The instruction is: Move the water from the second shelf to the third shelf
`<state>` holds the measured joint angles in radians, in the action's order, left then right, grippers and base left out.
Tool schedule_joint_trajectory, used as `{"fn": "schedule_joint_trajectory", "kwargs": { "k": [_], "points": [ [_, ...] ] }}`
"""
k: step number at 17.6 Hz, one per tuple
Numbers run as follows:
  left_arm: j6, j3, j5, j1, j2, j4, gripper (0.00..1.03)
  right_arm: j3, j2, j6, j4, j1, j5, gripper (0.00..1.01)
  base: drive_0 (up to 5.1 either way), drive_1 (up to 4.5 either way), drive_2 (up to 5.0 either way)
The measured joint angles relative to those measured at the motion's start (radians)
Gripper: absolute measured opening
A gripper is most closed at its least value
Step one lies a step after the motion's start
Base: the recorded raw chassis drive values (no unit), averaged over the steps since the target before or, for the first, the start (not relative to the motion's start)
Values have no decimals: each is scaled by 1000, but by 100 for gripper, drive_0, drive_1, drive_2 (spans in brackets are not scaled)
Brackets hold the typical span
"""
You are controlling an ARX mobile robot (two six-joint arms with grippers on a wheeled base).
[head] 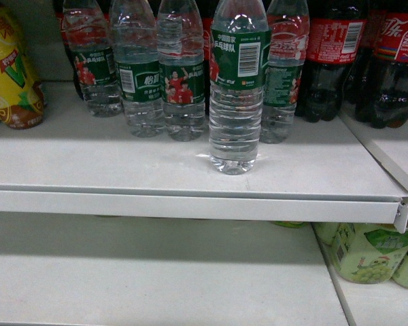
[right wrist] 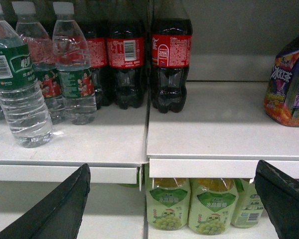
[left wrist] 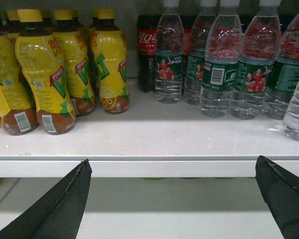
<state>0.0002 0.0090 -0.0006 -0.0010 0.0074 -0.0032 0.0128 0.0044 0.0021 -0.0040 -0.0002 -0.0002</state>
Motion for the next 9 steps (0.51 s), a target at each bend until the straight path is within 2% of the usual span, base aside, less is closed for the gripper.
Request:
{"fn": "schedule_joint_trajectory", "kwargs": {
  "k": [1,2,3,4,6,9],
  "points": [
    [0,0,0,0,0,0,98,17,14,23,-68,-10,-30,98,0,0,0],
    [0,0,2,0,0,0,98,70,136,115,-162,-26,-97,98,0,0,0],
    [0,0,0,0,0,-1,98,108,249,211,-100,-9,-99,98,0,0,0],
    [0,0,0,0,0,0,98,147,305,238,-37,22,-94,98,0,0,0],
    [0,0,0,0,0,0,98,228,404,241,65,78,-68,98,0,0,0],
    [0,0,0,0,0,0,98,267,468,240,118,111,-53,98,0,0,0]
  ]
}}
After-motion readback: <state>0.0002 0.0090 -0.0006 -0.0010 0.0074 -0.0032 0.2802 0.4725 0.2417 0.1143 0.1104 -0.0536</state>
